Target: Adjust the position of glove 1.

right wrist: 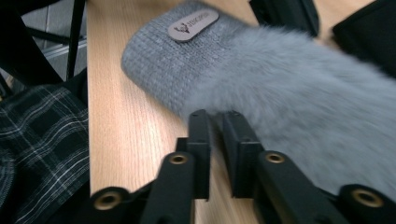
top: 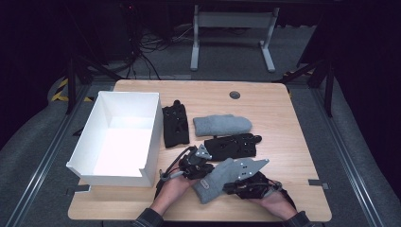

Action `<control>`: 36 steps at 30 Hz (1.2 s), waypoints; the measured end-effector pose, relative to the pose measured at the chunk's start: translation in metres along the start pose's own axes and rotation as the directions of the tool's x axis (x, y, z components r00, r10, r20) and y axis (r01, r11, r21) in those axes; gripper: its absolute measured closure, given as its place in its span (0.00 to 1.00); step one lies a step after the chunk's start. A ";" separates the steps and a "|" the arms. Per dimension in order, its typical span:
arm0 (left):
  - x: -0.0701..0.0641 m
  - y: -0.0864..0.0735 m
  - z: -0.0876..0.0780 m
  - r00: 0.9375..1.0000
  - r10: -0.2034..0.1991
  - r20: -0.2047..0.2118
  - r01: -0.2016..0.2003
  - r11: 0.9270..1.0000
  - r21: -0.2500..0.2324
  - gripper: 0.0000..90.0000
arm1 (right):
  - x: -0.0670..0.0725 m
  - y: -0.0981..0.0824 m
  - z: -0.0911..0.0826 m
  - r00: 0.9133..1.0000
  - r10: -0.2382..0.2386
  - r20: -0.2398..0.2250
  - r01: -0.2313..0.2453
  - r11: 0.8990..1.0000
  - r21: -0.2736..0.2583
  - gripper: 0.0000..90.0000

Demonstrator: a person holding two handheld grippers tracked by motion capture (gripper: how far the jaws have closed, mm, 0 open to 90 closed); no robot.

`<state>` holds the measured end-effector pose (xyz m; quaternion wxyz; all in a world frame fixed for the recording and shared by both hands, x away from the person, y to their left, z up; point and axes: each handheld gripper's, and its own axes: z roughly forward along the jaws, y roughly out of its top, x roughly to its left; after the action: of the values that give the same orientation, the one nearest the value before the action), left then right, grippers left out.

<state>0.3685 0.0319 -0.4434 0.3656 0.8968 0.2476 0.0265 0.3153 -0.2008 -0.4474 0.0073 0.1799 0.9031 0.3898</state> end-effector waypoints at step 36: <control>0.073 0.070 0.013 0.995 0.069 -0.065 -0.069 0.998 0.009 0.38 | -0.076 -0.084 -0.072 0.906 0.209 0.368 -0.187 0.978 -0.095 0.26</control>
<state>0.4648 0.0145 -0.4160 0.3530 0.9048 0.2283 0.0677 0.3489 -0.3298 -0.4661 0.1456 0.3415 0.8505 0.3725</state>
